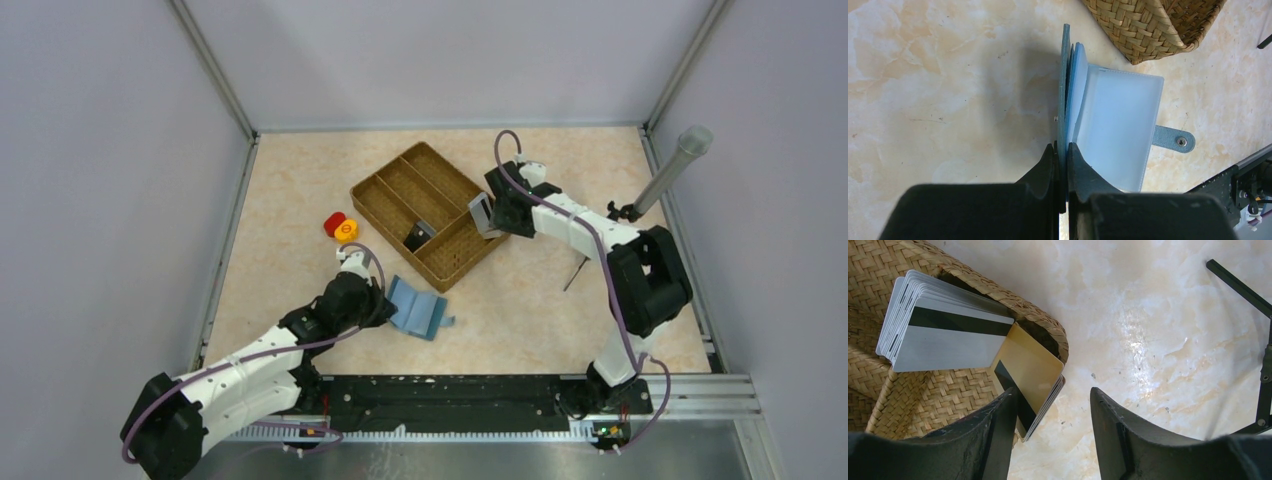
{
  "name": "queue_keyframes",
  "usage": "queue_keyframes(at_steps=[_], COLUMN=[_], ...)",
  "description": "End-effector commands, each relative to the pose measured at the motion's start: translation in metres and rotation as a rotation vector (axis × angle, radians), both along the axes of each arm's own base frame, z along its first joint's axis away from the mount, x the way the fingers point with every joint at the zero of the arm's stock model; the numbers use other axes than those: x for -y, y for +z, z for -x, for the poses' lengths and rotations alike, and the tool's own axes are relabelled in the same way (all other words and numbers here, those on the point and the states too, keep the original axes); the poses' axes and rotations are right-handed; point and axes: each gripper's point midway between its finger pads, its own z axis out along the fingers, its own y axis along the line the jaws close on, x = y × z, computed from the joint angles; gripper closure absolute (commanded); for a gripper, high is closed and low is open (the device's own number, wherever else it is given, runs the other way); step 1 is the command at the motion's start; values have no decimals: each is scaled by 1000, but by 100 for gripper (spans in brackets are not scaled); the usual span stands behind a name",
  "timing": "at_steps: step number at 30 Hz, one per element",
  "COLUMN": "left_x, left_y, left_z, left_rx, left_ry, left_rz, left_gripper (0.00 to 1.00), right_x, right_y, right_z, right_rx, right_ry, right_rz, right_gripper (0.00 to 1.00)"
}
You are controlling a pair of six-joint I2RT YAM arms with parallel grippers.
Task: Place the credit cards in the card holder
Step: Pick up the credit card from the storage box.
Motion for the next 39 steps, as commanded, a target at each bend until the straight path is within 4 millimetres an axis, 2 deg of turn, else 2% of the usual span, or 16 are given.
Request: queue_keyframes(at_steps=[1,13,26,39], left_x=[-1,-1,0,0], left_y=[1,2,2,3], left_z=[-2,-2,-4,-5], left_rx=[18,19,15,17], left_ry=[4,4,4,3], left_rz=[5,4,-2,-8], left_gripper=[100,100,100,100], right_x=[7,8,8,6], right_y=[21,26,37,44], right_z=[5,2,-2,-7], right_rx=[33,45,82,124], right_ry=[-3,5,10,6], right_rz=[11,22,21,25], right_gripper=[47,64,73,88])
